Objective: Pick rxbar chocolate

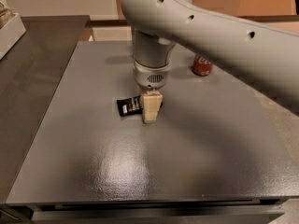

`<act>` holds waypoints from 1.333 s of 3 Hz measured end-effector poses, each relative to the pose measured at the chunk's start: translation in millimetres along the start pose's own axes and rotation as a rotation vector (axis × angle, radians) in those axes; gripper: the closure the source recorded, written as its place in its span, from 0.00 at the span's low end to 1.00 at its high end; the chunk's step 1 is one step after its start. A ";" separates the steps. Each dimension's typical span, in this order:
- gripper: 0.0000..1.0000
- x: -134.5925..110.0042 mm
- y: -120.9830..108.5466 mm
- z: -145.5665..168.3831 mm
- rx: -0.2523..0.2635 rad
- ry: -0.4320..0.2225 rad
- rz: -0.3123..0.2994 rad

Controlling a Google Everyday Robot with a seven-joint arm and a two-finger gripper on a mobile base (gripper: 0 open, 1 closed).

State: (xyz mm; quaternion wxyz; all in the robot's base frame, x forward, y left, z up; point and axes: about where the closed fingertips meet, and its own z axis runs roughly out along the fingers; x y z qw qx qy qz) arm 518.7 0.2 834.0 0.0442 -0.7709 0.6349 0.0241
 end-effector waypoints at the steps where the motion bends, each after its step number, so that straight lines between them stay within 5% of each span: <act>1: 0.62 0.3 -1.1 0.3 -0.008 0.004 0.004; 3: 1.00 -2.3 -6.2 -25.0 0.013 -0.016 0.005; 4: 1.00 -4.8 -14.8 -56.8 0.041 -0.042 0.013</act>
Offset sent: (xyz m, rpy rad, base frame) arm 0.0048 -0.0016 0.0231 0.0048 0.0139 -0.0025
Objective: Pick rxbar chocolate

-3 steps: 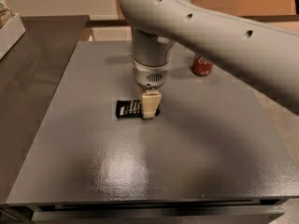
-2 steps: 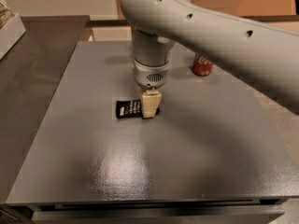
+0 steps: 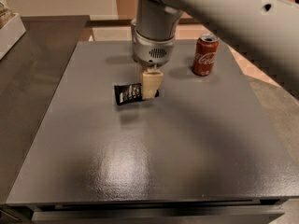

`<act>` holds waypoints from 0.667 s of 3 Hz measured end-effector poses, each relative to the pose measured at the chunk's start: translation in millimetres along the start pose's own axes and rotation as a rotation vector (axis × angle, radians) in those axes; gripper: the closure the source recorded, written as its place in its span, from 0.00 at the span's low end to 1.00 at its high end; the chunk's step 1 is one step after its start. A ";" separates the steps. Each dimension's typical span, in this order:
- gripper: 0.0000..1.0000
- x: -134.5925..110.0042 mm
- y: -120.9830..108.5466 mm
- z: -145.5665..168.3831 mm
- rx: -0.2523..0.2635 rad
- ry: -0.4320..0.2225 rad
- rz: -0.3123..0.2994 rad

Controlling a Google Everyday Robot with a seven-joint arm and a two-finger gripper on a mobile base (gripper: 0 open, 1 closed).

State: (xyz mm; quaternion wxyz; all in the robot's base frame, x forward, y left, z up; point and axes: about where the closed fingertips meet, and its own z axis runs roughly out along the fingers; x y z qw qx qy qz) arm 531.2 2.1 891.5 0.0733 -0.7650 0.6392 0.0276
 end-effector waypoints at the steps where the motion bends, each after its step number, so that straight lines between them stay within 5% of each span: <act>1: 1.00 -5.0 -7.6 -32.4 0.033 -0.031 -0.004; 2: 1.00 -13.7 -14.7 -74.4 0.077 -0.083 -0.035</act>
Offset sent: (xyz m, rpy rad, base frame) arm -0.0007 -0.0050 0.0914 0.0650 -0.0312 0.0309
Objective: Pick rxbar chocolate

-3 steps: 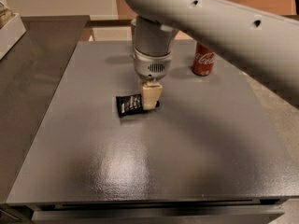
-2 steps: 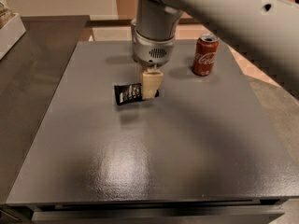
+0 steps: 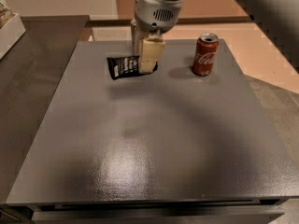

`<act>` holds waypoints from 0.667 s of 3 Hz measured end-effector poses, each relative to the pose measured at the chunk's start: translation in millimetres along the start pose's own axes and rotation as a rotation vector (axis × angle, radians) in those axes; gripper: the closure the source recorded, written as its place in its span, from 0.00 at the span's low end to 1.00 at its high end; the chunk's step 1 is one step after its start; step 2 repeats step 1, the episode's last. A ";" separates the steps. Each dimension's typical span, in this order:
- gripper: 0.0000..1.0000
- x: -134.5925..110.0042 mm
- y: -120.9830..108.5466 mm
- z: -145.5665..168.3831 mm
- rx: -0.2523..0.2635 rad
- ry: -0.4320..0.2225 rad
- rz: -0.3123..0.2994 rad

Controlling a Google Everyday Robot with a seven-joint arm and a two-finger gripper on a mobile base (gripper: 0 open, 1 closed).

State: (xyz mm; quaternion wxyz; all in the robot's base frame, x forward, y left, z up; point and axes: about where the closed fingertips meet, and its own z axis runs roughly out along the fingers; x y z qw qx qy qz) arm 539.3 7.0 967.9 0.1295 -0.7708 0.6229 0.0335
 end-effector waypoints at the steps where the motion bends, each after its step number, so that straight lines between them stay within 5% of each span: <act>1: 1.00 -4.0 -6.3 0.8 0.025 -0.012 0.000; 2: 1.00 -4.0 -6.3 0.8 0.025 -0.012 0.000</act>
Offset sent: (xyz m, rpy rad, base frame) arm 0.0000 0.0000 0.0000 0.0000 0.0000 0.0000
